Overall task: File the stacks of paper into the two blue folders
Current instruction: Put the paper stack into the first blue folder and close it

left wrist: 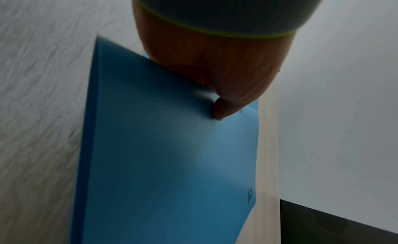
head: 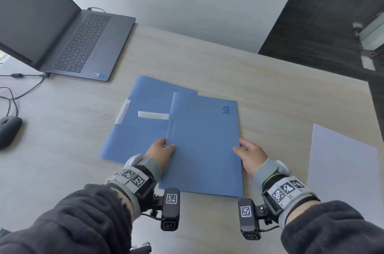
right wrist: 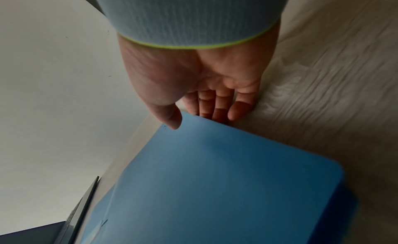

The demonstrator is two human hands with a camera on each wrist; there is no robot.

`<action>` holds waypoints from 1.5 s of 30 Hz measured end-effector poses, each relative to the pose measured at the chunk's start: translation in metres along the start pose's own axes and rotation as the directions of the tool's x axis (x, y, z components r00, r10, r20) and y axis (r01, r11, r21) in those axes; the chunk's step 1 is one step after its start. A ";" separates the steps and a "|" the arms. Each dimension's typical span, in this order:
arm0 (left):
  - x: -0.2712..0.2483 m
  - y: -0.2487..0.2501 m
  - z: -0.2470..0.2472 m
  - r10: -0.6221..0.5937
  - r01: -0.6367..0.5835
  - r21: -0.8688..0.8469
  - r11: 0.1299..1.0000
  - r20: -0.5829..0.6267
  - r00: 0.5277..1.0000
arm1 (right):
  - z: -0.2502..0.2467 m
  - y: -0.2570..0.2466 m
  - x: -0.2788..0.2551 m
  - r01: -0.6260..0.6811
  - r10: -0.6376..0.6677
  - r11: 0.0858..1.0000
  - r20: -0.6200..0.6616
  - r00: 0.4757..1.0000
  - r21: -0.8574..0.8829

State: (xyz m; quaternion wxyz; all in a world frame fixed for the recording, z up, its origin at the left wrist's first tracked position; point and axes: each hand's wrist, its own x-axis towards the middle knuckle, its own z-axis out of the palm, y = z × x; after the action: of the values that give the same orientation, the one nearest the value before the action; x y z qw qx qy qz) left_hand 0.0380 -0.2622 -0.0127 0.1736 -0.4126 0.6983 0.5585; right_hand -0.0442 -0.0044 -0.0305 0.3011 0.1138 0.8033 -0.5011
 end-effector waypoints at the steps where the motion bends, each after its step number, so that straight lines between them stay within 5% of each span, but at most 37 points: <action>1: 0.001 -0.002 0.003 -0.009 0.010 -0.032 0.999 0.012 1.000 | -0.002 0.005 0.000 -0.006 0.006 1.000 -0.010 1.000 0.006; 7: -0.003 -0.010 0.015 -0.065 0.088 -0.262 0.961 0.094 0.993 | -0.017 0.014 -0.008 -0.049 0.061 0.989 -0.082 0.995 0.136; 11: -0.006 -0.012 0.021 -0.052 0.098 -0.300 0.949 0.157 0.986 | -0.025 0.011 -0.020 -0.239 0.208 0.885 0.122 0.971 0.399; 19: -0.002 -0.004 0.024 0.056 -0.070 0.150 0.986 0.094 0.994 | -0.037 0.026 -0.019 -0.119 0.107 0.933 0.052 0.993 0.340; 21: -0.002 -0.001 0.021 0.194 -0.170 0.348 0.922 -0.033 0.981 | -0.045 0.030 -0.019 -0.099 0.092 0.945 0.039 0.995 0.310; 25: 0.000 0.009 0.012 0.496 -0.308 0.595 0.742 -0.178 0.850 | -0.059 0.035 -0.022 -0.070 0.061 0.966 0.043 0.997 0.248; 29: -0.003 0.019 0.012 0.418 -0.270 0.822 0.501 0.043 0.907 | -0.069 0.035 -0.028 -0.061 0.044 0.959 0.067 0.997 0.277; 31: -0.001 0.017 0.019 0.360 -0.295 0.835 0.465 0.126 0.925 | -0.073 0.036 -0.033 -0.046 0.024 0.955 0.076 0.997 0.294; 40: -0.018 0.017 0.047 0.221 -0.246 0.571 0.783 0.115 0.968 | -0.083 0.045 -0.044 -0.005 -0.007 0.949 0.037 0.999 0.315; 45: -0.022 0.016 0.065 0.135 -0.157 0.272 0.949 0.099 0.986 | -0.088 0.049 -0.048 -0.005 -0.010 0.931 0.040 0.999 0.365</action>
State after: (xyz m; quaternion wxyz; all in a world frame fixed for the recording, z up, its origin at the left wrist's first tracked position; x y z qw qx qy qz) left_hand 0.0251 -0.1932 -0.0077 0.2159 -0.3087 0.7911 0.4819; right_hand -0.0147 0.1013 -0.0100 0.2905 0.1565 0.6899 -0.6443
